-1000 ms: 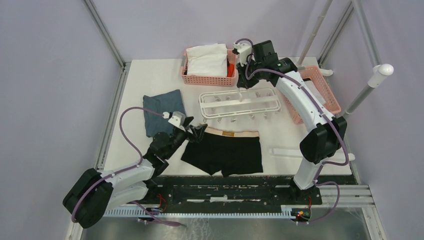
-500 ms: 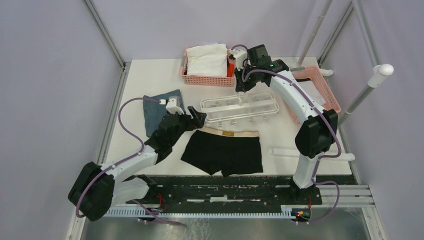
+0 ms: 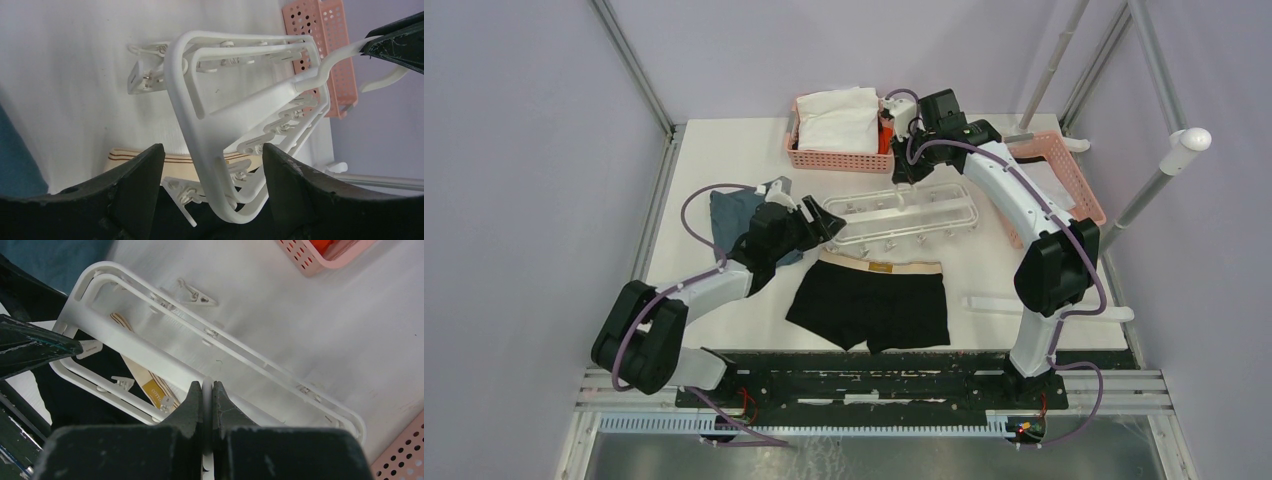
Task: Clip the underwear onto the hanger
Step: Open the clamp at the hanger.
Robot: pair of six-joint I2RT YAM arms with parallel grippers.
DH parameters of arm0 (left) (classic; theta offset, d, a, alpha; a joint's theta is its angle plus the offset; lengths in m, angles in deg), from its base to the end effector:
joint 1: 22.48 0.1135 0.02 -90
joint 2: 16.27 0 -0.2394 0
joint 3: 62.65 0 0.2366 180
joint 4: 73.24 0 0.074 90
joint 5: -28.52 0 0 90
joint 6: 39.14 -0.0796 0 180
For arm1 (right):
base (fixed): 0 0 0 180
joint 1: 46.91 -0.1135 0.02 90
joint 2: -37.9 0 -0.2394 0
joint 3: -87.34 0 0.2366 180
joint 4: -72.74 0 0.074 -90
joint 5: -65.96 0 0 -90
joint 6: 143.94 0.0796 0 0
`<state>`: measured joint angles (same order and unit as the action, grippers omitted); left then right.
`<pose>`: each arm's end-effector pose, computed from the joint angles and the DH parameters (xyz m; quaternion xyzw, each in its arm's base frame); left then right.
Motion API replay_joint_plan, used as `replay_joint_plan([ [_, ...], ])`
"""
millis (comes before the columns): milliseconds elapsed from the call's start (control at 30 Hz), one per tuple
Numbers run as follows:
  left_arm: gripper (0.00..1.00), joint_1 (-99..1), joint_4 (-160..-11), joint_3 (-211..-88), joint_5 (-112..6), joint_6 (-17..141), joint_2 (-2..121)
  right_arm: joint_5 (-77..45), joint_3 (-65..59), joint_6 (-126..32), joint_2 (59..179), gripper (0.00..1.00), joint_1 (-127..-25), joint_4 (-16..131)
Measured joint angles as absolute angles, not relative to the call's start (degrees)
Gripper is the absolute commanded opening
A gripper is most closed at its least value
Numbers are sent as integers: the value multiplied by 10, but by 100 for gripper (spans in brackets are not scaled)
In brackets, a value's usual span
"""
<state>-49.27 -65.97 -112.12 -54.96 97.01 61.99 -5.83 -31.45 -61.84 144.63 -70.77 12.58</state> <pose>0.2825 -0.1528 0.1778 -0.1072 0.8190 -0.3717 0.4238 0.3742 0.1927 0.2808 -0.3067 0.8715 0.1954 0.3291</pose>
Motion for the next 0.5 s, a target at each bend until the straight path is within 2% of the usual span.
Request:
replay_joint_plan([
  [333,54,-476,-620,-1129,-503,990,664,-39,-314,-634,1449,1,-708,126],
  [500,42,-473,-611,-1134,-492,991,668,-35,-308,-640,1452,10,-708,133],
])
